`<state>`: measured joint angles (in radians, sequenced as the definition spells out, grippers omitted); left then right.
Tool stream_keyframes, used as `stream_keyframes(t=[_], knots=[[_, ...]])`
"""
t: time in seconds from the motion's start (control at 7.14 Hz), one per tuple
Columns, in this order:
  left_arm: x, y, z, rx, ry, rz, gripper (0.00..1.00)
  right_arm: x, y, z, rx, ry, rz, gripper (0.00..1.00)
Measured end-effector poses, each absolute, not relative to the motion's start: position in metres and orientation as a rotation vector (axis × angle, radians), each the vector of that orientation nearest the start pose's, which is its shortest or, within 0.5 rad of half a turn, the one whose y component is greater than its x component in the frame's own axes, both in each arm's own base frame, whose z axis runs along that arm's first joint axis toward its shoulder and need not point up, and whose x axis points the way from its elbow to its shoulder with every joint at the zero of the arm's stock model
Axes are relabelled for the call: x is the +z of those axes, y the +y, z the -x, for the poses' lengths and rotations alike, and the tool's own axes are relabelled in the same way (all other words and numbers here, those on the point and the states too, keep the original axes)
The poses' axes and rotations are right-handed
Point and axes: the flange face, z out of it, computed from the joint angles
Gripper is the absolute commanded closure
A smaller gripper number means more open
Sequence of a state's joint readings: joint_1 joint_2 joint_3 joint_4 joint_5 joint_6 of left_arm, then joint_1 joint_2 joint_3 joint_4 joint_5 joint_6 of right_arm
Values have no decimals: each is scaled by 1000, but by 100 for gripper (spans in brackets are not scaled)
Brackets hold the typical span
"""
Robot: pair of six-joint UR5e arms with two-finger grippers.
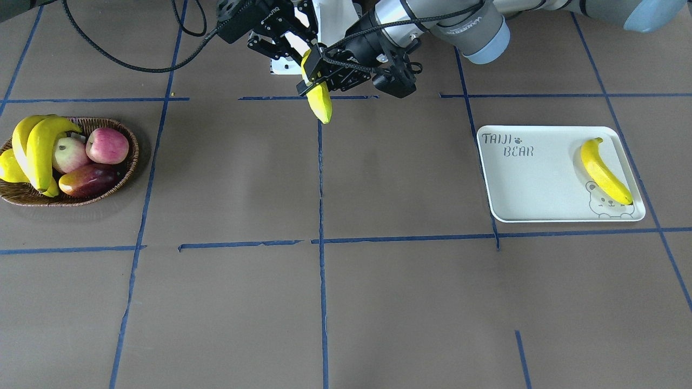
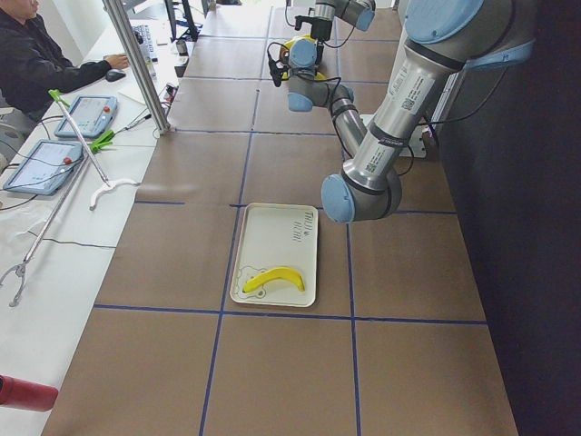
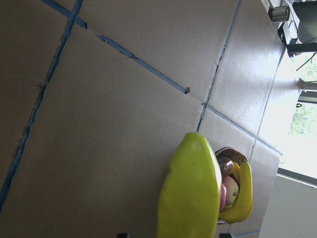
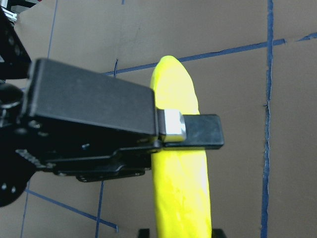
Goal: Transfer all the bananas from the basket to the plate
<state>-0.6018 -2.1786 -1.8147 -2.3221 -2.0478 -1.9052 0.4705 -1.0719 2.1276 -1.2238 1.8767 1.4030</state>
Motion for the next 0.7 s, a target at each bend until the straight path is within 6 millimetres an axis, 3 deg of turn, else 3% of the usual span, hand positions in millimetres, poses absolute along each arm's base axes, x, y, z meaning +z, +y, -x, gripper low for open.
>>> stream_keyframes(t=[0.42, 0.56, 0.7], knots=[[121, -421, -421, -397, 1584, 155, 100, 109, -320, 397, 35, -1407, -198, 0], [139, -437, -409, -414, 1531, 156, 100, 109, -320, 393, 38, -1407, -201, 0], [177, -460, -384, -407, 1428, 151, 100, 110, -325, 388, 49, -1399, -205, 0]])
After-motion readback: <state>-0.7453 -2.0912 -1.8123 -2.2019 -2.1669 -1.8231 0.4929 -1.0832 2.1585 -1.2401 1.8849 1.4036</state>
